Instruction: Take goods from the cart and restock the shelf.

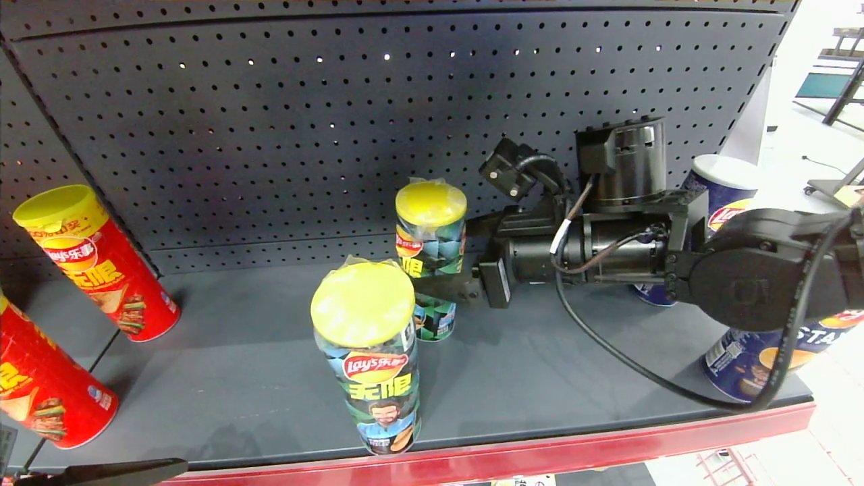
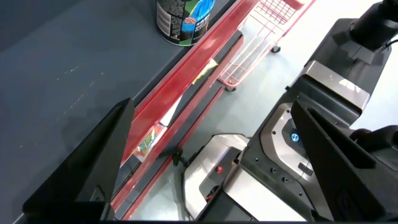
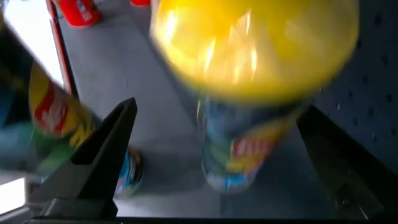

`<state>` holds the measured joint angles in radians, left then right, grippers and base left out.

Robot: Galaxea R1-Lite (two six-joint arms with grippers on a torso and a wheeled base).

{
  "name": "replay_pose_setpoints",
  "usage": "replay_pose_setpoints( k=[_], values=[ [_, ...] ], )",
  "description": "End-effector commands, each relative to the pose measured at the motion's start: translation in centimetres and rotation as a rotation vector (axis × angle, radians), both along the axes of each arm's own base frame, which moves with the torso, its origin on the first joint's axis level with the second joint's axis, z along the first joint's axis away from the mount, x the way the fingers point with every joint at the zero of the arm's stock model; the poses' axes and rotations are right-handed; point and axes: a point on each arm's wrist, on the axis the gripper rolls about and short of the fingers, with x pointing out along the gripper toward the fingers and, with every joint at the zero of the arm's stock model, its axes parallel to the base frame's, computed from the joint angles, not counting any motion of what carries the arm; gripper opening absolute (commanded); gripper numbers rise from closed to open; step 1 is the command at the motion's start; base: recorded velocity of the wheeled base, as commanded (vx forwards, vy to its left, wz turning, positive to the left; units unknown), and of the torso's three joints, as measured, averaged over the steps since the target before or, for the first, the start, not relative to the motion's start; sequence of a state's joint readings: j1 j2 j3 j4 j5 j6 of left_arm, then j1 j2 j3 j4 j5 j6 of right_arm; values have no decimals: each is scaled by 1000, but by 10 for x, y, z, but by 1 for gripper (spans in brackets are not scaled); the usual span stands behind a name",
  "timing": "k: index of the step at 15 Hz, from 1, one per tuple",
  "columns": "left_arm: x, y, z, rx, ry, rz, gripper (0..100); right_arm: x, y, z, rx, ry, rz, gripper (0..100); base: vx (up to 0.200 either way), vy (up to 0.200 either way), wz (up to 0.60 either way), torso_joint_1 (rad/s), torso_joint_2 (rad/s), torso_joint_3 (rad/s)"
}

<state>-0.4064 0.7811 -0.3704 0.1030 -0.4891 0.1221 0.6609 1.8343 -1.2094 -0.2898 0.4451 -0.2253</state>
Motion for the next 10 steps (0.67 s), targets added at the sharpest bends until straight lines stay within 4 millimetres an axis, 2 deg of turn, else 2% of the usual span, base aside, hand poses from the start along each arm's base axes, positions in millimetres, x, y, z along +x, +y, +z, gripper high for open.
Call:
replay_pose_setpoints(
  k=[1,3,5,6,7,8,9,10],
  values=[
    [2,-1,-1,2,14,3,100,-16,-25,8,3,-4,-31,100,0,0,0,0,0,0],
    [3,-1,-1,1,28,11,100,-22,-38,10,4,-3,-52,100,0,0,0,0,0,0],
    [9,-3,-2,20,54,26,100,-37,-59,7,-5,9,-82,100,0,0,0,0,0,0],
    [9,-4,-3,23,58,28,100,-40,-61,8,-4,8,-82,100,0,0,0,0,0,0],
    [13,-4,-5,43,76,60,100,-57,-72,9,0,4,-82,100,0,0,0,0,0,0],
    [15,-4,-6,53,82,80,100,-63,-76,10,2,2,-82,100,0,0,0,0,0,0],
    [21,-4,-8,75,105,116,100,-83,-87,11,9,-11,-74,100,0,0,0,0,0,0],
    [23,-4,-8,80,109,121,100,-91,-91,11,13,-15,-71,100,0,0,0,0,0,0]
  ],
)
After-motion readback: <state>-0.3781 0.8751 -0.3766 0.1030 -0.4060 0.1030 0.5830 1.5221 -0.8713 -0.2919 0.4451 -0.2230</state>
